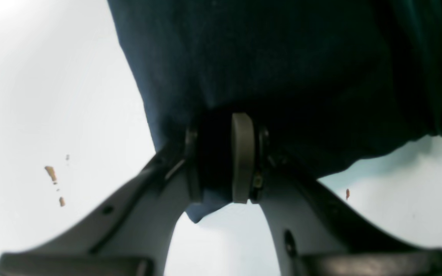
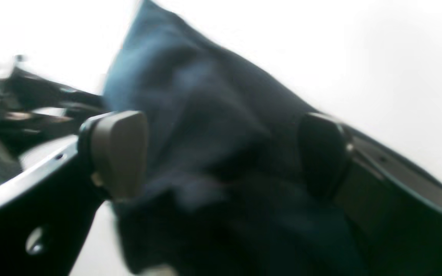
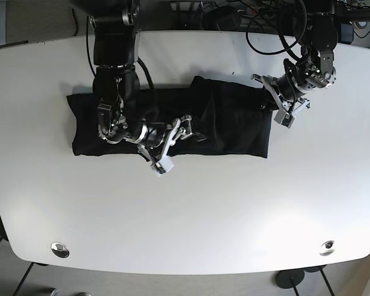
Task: Fold the T-shirt properly
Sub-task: 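Fold the strip's end over toward the middle with the left gripper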
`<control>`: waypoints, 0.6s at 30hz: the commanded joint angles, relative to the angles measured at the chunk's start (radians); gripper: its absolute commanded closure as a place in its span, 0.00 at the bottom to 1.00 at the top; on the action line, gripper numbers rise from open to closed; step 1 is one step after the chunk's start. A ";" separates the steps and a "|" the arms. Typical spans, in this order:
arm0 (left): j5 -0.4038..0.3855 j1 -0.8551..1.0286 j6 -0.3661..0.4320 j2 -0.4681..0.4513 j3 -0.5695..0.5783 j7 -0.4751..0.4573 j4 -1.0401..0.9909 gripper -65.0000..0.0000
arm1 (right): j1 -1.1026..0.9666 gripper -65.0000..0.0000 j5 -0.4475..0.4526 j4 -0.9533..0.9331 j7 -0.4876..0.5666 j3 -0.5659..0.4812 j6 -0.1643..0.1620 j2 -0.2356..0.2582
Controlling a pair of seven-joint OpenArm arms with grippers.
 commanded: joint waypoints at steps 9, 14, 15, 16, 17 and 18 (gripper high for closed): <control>-0.009 -0.006 -0.007 -0.007 -0.006 -0.019 0.005 0.86 | 0.019 0.16 0.030 -0.046 0.018 -0.004 0.012 -0.018; -0.009 -0.005 -0.007 -0.007 -0.006 -0.019 0.004 0.86 | 0.047 0.74 0.028 -0.052 0.018 -0.004 0.012 -0.013; -0.016 -0.005 -0.007 -0.007 -0.006 -0.019 -0.005 0.86 | 0.049 0.87 0.027 -0.052 0.018 -0.004 0.012 -0.013; -0.016 -0.006 -0.007 -0.007 -0.006 -0.019 -0.012 0.86 | 0.055 0.94 0.027 -0.051 0.018 -0.004 0.012 -0.013; -0.016 -0.006 -0.007 -0.007 -0.006 -0.019 -0.021 0.86 | 0.069 0.97 0.027 -0.051 0.018 -0.004 0.012 -0.013; -0.016 -0.008 -0.007 -0.007 -0.006 -0.019 -0.025 0.86 | 0.076 0.97 0.030 -0.048 0.018 -0.004 0.012 -0.013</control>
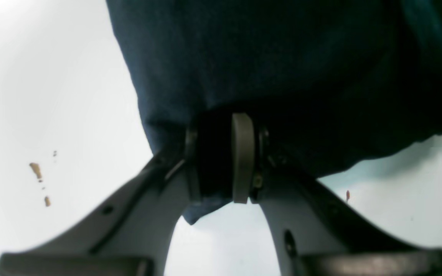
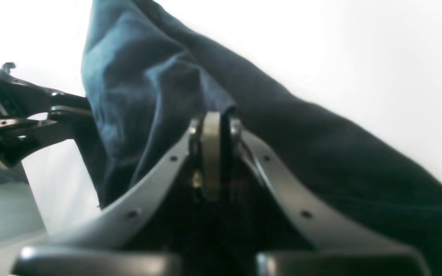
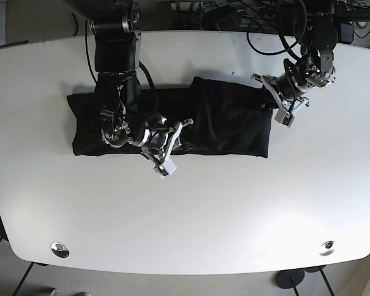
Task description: Fold the T-shirt properly
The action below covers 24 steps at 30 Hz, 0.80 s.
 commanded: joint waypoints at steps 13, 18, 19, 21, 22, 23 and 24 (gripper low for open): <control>0.000 -0.010 -0.006 -0.007 -0.004 -0.001 0.014 0.86 | 0.131 0.95 0.016 0.014 0.017 0.007 0.010 0.079; -0.002 -0.032 -0.003 -0.007 -0.002 0.007 0.115 0.84 | 0.079 0.60 0.022 0.114 -0.034 0.060 0.010 0.112; -0.002 -0.036 -0.002 -0.004 -0.002 0.007 0.136 0.81 | 0.054 0.52 0.022 0.164 -0.039 0.110 0.010 0.117; -0.002 -0.059 -0.002 0.023 -0.002 0.007 0.158 0.72 | 0.033 0.39 0.022 0.235 -0.066 0.215 0.010 0.119; -0.002 -0.076 -0.002 0.036 -0.002 0.007 0.164 0.69 | 0.033 0.33 0.022 0.252 -0.091 0.258 0.010 0.119; -0.002 -0.087 -0.002 0.042 -0.002 0.007 0.164 0.67 | 0.039 0.29 0.022 0.256 -0.117 0.302 0.010 0.122; -0.002 -0.098 -0.002 0.043 -0.002 0.007 0.162 0.67 | 0.050 0.25 0.022 0.261 -0.138 0.348 0.010 0.129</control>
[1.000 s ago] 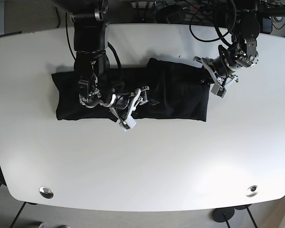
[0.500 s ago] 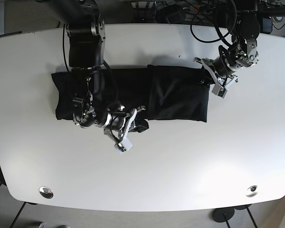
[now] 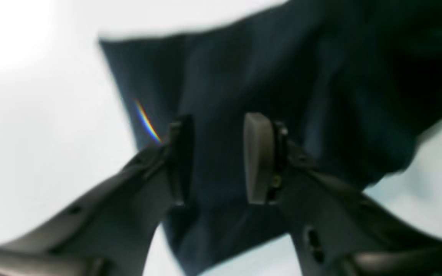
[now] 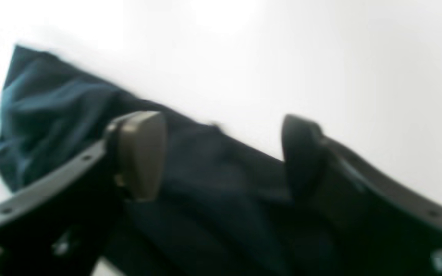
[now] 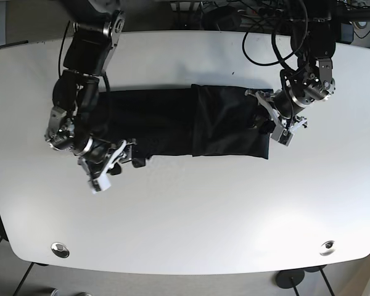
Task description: Fold the T-shirt properly
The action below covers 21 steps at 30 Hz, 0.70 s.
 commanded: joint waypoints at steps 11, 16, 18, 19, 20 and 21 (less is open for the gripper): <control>-0.131 -0.084 -0.117 0.041 -0.119 -0.017 -0.192 0.91 | 0.005 0.21 0.161 -0.227 -0.095 0.447 0.003 0.235; -0.146 -0.112 -0.121 0.038 -0.139 -0.019 -0.353 0.93 | -0.096 0.21 0.283 -0.270 -0.095 0.445 0.003 0.257; -0.146 -0.113 -0.121 0.038 -0.139 -0.019 -0.361 0.93 | -0.116 0.21 0.288 -0.267 -0.097 0.443 0.003 0.224; -0.146 -0.115 -0.121 0.038 -0.139 -0.019 -0.362 0.93 | -0.118 0.21 0.288 -0.266 -0.098 0.442 0.003 0.201; -0.146 -0.115 -0.121 0.038 -0.139 -0.017 -0.359 0.93 | -0.118 0.21 0.288 -0.266 -0.101 0.428 0.003 0.191; -0.146 -0.115 -0.121 0.038 -0.139 -0.017 -0.359 0.93 | -0.118 0.21 0.285 -0.267 -0.101 0.397 0.003 0.180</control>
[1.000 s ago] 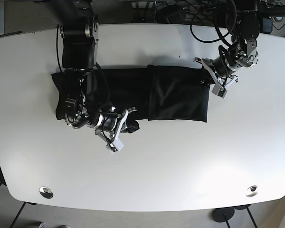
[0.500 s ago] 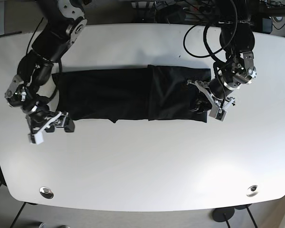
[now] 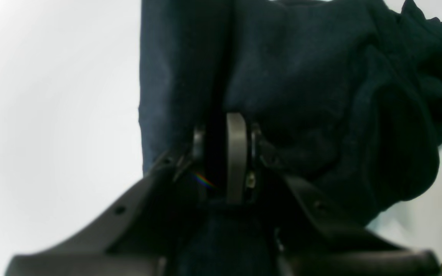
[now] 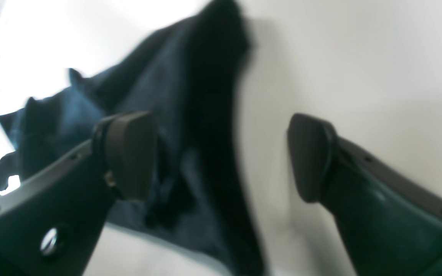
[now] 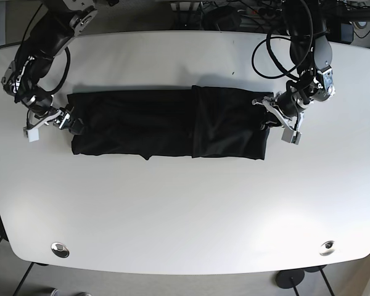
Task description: Fold the T-shirt properly
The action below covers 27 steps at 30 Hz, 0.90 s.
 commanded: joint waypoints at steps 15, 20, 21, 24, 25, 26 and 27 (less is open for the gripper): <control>0.002 -0.007 0.003 0.057 0.000 -0.005 0.013 0.93 | -0.001 0.98 -0.012 0.182 0.020 -0.184 0.000 -0.067; 0.005 -0.013 0.005 0.129 0.003 -0.005 0.002 0.93 | -0.065 0.97 0.003 0.544 -0.043 -0.241 -0.059 -0.091; 0.005 -0.013 0.005 0.137 0.004 -0.005 -0.013 0.93 | -0.070 0.97 0.003 0.598 -0.059 -0.258 -0.061 -0.096; 0.004 -0.027 0.005 0.169 0.004 -0.005 -0.021 0.93 | -0.068 0.97 0.003 0.731 -0.132 -0.321 -0.062 -0.143; 0.004 -0.025 0.005 0.169 0.004 -0.005 -0.021 0.93 | -0.068 0.97 0.003 0.760 -0.148 -0.337 -0.062 -0.172; 0.004 -0.025 0.005 0.169 0.004 -0.005 -0.023 0.93 | -0.068 0.97 0.003 0.777 -0.158 -0.373 -0.062 -0.214; 0.004 -0.025 0.005 0.170 0.004 -0.005 -0.026 0.93 | -0.073 0.97 0.003 0.777 -0.158 -0.436 -0.062 -0.251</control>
